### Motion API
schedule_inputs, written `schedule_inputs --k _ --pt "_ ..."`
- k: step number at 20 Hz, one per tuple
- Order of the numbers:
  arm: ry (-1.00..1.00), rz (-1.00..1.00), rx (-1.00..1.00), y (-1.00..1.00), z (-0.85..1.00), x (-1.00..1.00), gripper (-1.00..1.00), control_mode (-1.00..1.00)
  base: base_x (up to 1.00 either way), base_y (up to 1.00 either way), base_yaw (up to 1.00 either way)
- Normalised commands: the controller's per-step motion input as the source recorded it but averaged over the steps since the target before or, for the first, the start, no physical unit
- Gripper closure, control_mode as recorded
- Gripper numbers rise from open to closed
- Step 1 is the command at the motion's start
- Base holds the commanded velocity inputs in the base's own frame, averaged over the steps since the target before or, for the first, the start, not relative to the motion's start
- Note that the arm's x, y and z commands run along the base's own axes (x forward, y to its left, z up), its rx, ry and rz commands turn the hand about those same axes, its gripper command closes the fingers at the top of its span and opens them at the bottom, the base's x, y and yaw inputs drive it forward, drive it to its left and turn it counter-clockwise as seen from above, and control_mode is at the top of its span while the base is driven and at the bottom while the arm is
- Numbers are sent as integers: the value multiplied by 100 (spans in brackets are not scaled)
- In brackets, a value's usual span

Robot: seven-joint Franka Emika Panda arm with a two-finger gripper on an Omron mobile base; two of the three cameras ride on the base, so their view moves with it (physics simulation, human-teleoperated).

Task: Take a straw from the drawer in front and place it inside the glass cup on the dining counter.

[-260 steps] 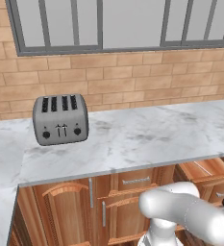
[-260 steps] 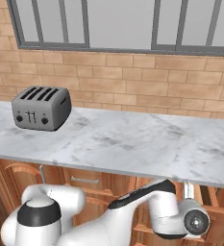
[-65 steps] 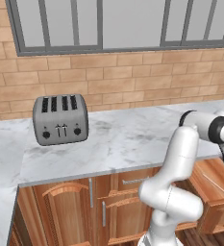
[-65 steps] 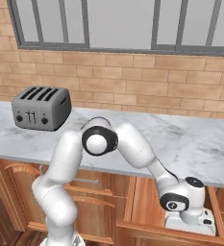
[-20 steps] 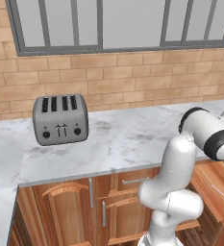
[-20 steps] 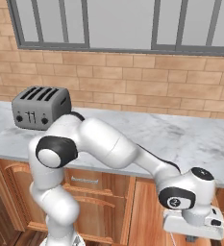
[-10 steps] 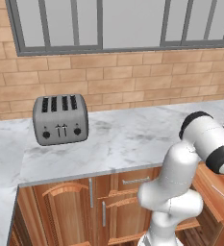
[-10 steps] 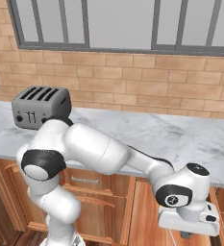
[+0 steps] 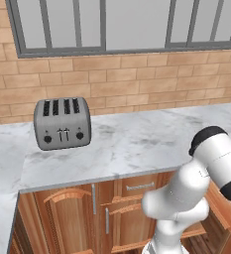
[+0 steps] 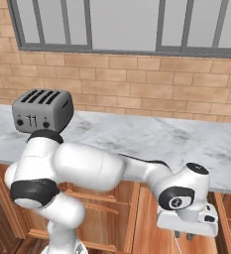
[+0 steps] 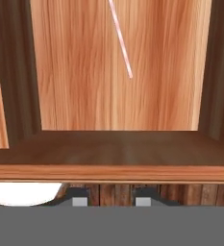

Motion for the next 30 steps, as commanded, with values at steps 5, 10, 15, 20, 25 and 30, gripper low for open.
schedule_inputs --k 5,10,15,20,25,30 --pt "7 0 0 16 -1 51 -100 -100 0 0 0" --pt "9 0 0 7 -8 47 -100 -100 0 0 0" --pt "9 0 0 0 -29 33 -100 -100 0 0 0" --pt "7 0 0 0 -13 7 -100 -100 0 0 0" --pt "3 0 0 0 0 0 -100 -100 0 0 0" --pt "1 0 1 0 0 0 -100 -100 0 0 0"
